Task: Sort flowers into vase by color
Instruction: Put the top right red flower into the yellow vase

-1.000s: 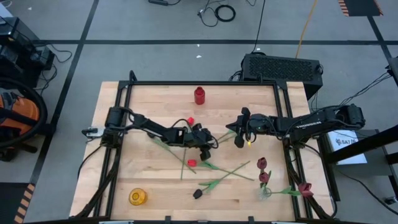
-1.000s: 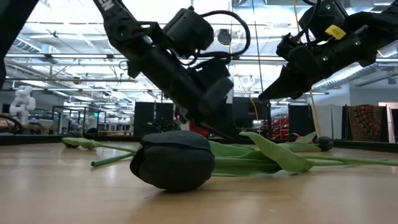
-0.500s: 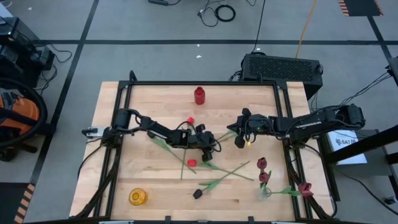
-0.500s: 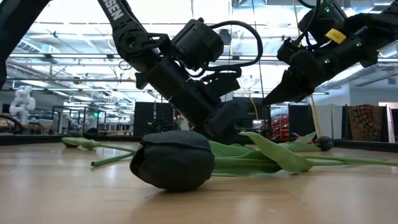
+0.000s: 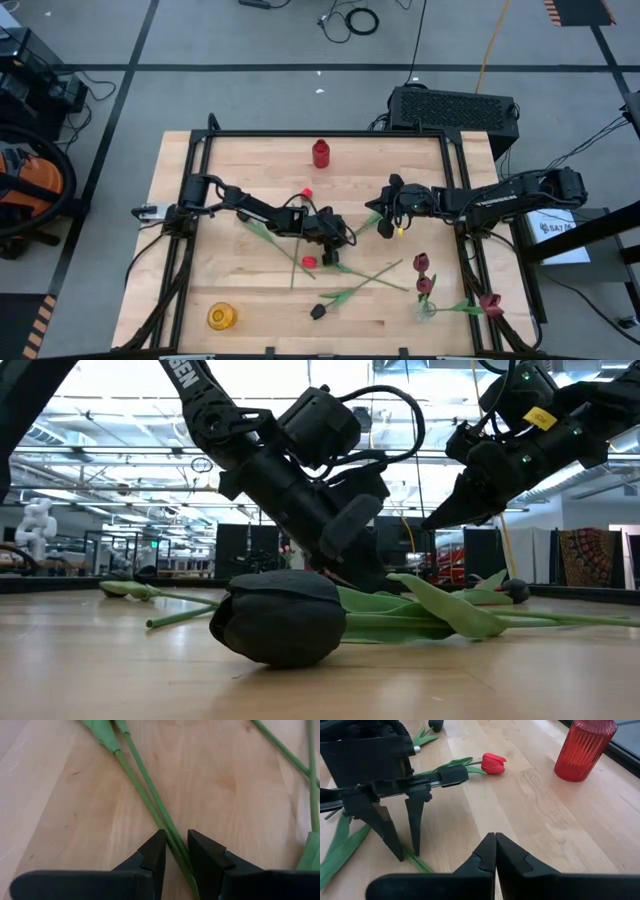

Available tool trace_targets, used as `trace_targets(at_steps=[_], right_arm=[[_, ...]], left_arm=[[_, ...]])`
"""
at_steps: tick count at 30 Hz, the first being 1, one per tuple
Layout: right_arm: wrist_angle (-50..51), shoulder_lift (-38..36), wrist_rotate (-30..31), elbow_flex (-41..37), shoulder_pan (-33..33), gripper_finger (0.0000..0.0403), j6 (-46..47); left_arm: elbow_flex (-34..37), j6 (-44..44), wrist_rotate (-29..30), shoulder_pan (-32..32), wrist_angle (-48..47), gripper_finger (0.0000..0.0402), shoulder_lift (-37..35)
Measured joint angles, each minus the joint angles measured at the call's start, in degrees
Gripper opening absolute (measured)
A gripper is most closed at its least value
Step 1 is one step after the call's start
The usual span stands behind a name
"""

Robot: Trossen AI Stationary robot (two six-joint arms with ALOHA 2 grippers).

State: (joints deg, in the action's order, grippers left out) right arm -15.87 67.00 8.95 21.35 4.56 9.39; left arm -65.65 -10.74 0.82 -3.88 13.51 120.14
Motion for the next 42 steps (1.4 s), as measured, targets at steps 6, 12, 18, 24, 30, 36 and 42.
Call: trace_targets(at_steps=[6,12,18,24,30,36,42], right_arm=[[0.0,0.0,-0.1,0.0,0.0,0.0000,0.0],[0.4,0.0,-0.1,0.0,0.0,0.0000,-0.1],[0.6,0.0,-0.1,0.0,0.0,0.0000,0.0],[0.5,0.0,0.0,0.0,0.0,0.0000,0.0],[0.5,0.0,0.0,0.0,0.0,0.0000,0.0],[0.5,0.0,-0.1,0.0,0.0,0.0000,0.0],[0.5,0.0,-0.1,0.0,0.0,0.0000,0.0]], left_arm=[[-2.9,-0.7,1.5,-0.2,-2.2,0.0088,-1.0],[-3.0,0.6,11.6,-0.2,-4.9,0.0088,-0.9],[-3.0,0.6,8.7,0.0,-6.0,0.0088,-0.9],[-3.0,0.6,8.3,-0.8,-4.5,0.0088,-0.3],[-2.9,0.6,9.2,-0.7,-4.0,0.0088,-0.3],[-1.2,0.6,10.2,-0.7,-3.7,0.0088,-0.3],[-1.2,0.6,10.2,-1.0,-3.5,0.0088,-0.3]])
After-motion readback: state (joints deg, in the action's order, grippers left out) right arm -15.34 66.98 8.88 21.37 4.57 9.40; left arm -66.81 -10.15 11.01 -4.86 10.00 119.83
